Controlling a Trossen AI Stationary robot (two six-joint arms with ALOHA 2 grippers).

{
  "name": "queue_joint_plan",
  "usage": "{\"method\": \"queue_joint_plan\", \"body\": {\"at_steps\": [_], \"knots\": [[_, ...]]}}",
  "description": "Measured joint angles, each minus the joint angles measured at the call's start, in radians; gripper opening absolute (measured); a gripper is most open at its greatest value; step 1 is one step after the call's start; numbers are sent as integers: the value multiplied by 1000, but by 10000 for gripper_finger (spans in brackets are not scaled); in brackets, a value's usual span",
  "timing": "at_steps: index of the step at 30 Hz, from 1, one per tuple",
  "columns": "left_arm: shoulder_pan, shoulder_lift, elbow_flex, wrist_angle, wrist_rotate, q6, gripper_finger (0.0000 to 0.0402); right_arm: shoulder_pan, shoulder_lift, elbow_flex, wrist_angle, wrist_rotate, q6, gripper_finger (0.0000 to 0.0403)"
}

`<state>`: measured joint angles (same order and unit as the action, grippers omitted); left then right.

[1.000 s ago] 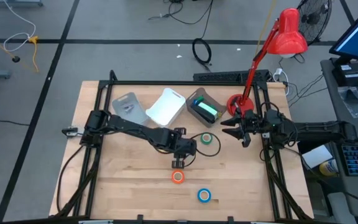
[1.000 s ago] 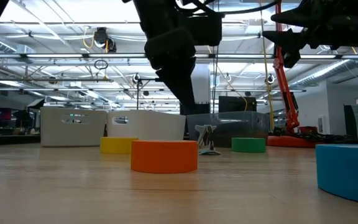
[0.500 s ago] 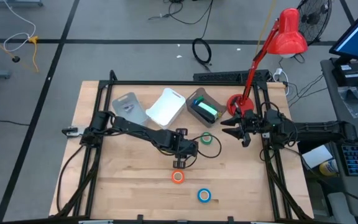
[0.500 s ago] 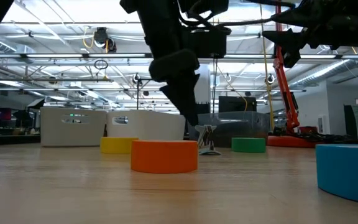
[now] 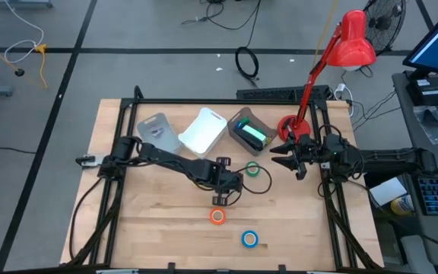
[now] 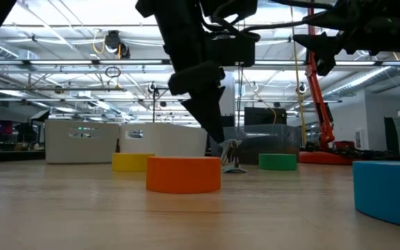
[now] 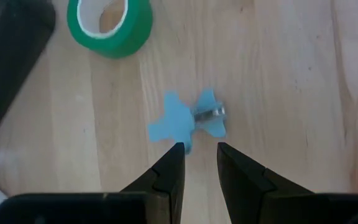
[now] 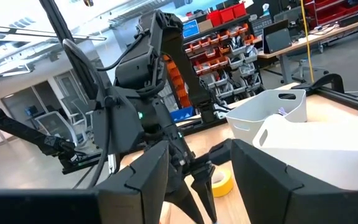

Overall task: Pick and place Stapler, Stapler remover, tape
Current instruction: Put the blue staple remover into the gray bin

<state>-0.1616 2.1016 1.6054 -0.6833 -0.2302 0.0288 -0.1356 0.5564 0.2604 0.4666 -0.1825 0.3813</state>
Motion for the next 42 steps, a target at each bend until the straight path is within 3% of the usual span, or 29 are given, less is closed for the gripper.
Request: {"method": "queue_joint_plan", "body": {"at_steps": [17, 42], "knots": [[-9, 14, 0, 30, -49, 6, 97, 0, 0, 0, 1, 2, 23, 167], [-10, 46, 0, 42, -42, -8, 87, 0, 0, 0, 17, 3, 41, 167]]}}
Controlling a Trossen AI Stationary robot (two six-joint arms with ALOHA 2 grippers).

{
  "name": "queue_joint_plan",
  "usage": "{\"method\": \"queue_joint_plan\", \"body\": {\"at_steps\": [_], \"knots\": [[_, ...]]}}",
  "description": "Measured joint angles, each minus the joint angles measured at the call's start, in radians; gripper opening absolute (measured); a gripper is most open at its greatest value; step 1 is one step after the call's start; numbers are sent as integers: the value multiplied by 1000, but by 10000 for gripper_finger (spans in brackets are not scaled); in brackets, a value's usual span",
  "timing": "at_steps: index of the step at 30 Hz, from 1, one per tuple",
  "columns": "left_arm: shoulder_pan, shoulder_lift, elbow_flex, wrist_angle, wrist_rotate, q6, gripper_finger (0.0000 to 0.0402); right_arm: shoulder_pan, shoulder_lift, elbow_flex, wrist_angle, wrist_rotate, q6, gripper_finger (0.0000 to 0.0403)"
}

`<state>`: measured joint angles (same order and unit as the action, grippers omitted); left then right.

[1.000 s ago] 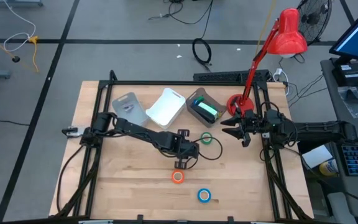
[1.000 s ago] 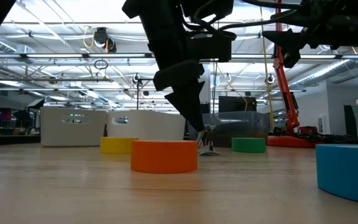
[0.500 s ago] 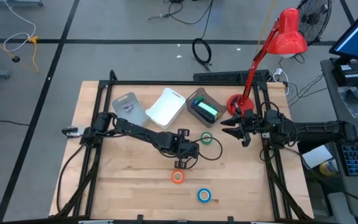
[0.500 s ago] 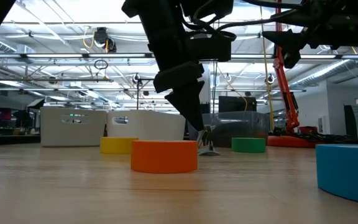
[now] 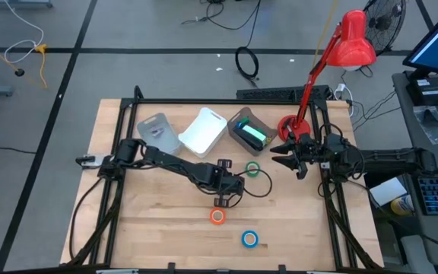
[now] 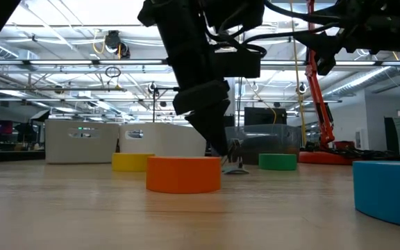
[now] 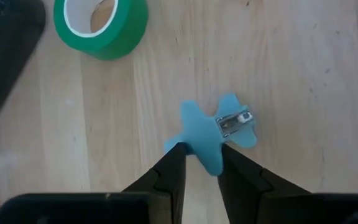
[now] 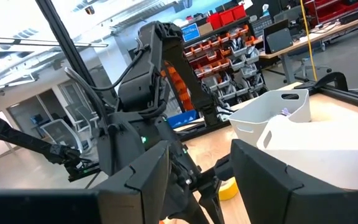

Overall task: Pick and place Stapler, Stapler remover, tape
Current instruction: Put the blue staple remover into the gray bin

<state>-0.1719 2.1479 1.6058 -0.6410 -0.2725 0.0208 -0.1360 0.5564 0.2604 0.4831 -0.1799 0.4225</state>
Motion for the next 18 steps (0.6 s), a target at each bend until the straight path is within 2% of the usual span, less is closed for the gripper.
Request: {"method": "queue_joint_plan", "body": {"at_steps": [7, 13, 18], "knots": [[0, -2, 0, 7, 16, 0, 10, 0, 0, 0, 0, 0, 0, 167], [1, -2, 0, 5, 44, -8, 4, 0, 0, 0, 0, 0, 0, 167], [7, -38, -1, -27, 16, -34, 3, 0, 0, 0, 0, 3, 0, 167]]}}
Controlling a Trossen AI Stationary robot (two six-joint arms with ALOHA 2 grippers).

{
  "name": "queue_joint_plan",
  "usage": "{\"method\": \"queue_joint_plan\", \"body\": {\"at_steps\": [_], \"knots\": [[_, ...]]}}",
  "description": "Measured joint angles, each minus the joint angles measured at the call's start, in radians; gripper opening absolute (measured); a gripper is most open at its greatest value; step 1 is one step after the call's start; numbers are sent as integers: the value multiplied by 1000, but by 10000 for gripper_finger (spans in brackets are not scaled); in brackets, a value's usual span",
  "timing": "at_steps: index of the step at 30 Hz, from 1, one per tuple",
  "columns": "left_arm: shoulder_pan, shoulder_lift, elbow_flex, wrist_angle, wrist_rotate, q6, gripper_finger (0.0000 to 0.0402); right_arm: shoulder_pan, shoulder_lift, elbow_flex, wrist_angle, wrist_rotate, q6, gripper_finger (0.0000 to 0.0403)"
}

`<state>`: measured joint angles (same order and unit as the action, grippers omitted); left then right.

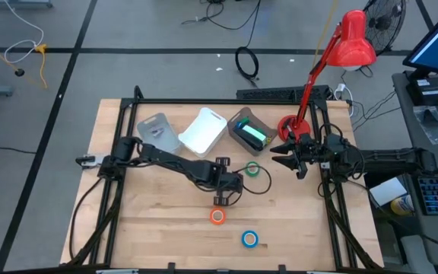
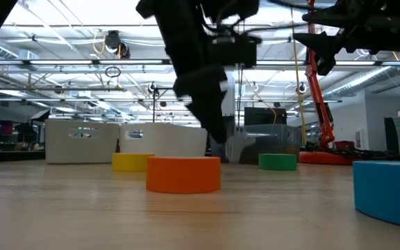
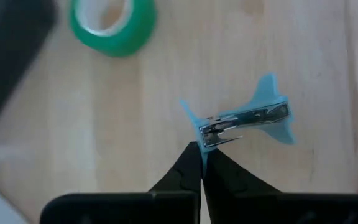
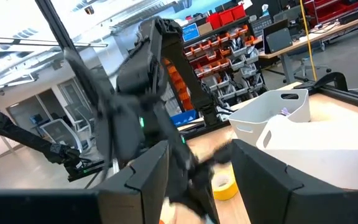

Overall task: Pick and place Stapler, Stapler remover, tape
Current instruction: Put the blue staple remover into the gray bin

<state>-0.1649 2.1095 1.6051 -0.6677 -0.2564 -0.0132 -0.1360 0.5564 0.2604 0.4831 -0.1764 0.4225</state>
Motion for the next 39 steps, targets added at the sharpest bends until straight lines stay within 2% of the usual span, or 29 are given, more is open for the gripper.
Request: {"method": "queue_joint_plan", "body": {"at_steps": [6, 10, 16, 19, 22, 23, 26, 31, 39], "knots": [[23, -113, 0, -77, -26, -101, 2, 0, 0, 0, 7, 21, 0, 167], [32, -225, 1, -181, -101, -195, 2, -1, 0, 0, 16, 24, -9, 167], [56, -388, 2, -505, -242, -401, 1, -1, 0, 0, 16, 26, -11, 167], [91, -438, 2, -718, -267, -520, 1, -1, 0, 0, 15, 28, -12, 167], [142, -462, 2, -900, -239, -590, 1, -1, 0, 0, 15, 47, -14, 167], [163, -464, 2, -911, -222, -594, 1, -1, 0, 0, 15, 50, -15, 167], [240, -473, -2, -895, -116, -543, 0, -2, 0, 0, 17, 50, -16, 167], [392, -440, -1, -909, -12, -486, 0, -2, 1, 0, 16, 50, -11, 166], [609, -423, 2, -902, 131, -494, 0, -2, 1, 0, 14, 50, 0, 166]]}}
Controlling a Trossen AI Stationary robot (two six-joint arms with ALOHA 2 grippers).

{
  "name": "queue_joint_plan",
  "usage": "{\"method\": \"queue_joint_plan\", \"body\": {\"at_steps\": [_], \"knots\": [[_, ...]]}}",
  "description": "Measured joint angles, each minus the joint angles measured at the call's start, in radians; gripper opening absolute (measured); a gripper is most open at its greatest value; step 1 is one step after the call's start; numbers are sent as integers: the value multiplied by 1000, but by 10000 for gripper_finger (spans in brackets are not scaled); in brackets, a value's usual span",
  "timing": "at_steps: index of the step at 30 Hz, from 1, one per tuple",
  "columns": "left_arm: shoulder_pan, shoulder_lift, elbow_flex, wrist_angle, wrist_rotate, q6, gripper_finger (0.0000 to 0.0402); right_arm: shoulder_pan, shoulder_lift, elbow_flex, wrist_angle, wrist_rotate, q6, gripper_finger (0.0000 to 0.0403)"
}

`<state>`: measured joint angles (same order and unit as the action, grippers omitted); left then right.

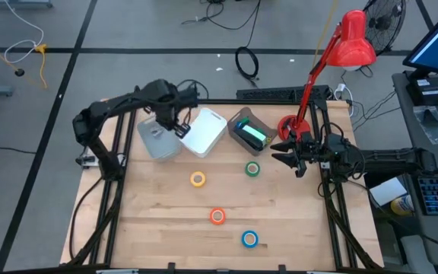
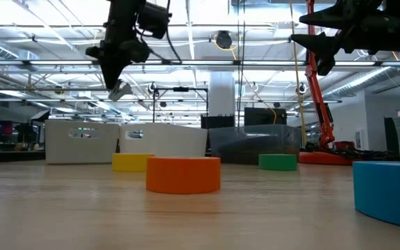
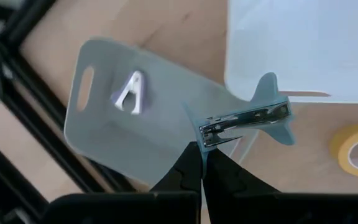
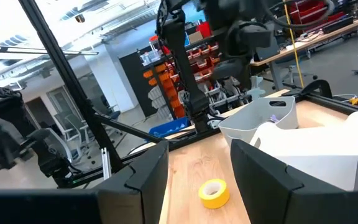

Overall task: Pick and place Stapler, Stapler remover, tape
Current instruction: Put the blue staple remover into the gray bin

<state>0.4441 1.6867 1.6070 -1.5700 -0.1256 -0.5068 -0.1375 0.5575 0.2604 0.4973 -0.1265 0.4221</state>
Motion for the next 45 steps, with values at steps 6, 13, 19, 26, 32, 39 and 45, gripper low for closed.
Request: {"method": "queue_joint_plan", "body": {"at_steps": [6, 13, 19, 26, 32, 39, 45], "knots": [[123, 2, -1, -1, 46, 5, 0, 0, 0, 0, 0, 0, 0, 166], [203, 2, -1, -1, 94, 9, 0, 0, 0, 0, 0, 0, 0, 166], [185, 2, -1, 0, 126, 44, 0, 0, 0, 0, 0, 0, -10, 166], [176, -18, -118, 0, 213, 34, 0, 0, 0, 0, 0, -1, -15, 166], [156, -38, -279, 1, 222, 34, 0, 0, 0, 0, -1, 2, -20, 166], [193, -32, -376, 14, 167, 33, 0, 0, 0, 0, -1, 23, -22, 166], [239, 10, -388, 67, 142, 54, 0, 0, 0, 0, -1, 22, -16, 166]]}}
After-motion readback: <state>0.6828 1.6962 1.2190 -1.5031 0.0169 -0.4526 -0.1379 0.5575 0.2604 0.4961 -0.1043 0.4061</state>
